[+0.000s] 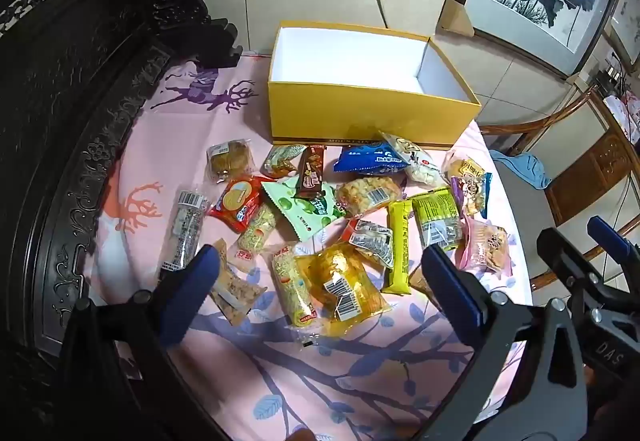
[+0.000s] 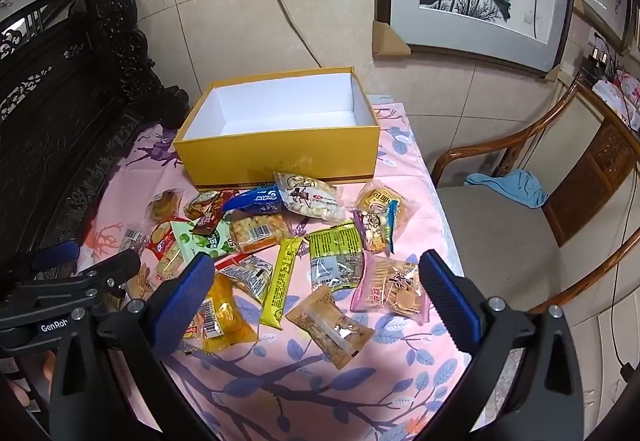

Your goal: Organize snacks

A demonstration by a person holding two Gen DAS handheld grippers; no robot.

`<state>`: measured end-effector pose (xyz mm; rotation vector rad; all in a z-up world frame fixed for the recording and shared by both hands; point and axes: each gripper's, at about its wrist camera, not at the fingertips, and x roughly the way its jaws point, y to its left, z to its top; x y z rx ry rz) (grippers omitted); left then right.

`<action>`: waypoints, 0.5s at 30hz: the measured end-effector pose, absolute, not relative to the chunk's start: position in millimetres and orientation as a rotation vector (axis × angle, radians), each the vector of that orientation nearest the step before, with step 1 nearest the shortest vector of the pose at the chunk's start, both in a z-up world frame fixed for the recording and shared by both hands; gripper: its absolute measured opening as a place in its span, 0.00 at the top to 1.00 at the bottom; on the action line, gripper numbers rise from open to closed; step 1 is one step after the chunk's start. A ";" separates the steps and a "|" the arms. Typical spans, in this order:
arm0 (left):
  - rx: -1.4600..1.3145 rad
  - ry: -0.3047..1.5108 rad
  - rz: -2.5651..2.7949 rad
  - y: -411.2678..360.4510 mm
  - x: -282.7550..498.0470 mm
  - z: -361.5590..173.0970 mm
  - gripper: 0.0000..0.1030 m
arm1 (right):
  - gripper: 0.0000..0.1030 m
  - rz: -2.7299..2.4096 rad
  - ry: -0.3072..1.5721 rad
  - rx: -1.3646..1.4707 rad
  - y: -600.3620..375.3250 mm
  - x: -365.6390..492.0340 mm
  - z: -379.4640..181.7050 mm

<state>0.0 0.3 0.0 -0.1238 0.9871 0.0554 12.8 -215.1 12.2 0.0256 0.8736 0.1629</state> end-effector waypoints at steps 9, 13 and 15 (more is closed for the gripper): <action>-0.121 0.989 0.057 0.2 0.1 0.0 0.02 | 0.01 0.167 0.875 0.026 -213.6 13.5 15.5; -0.122 0.989 0.060 0.6 0.0 -0.2 0.02 | 0.01 0.165 0.873 0.027 -210.3 5.0 6.0; -0.122 0.989 0.060 0.7 -0.2 -0.3 0.02 | 0.01 0.163 0.879 0.025 -209.8 8.1 7.2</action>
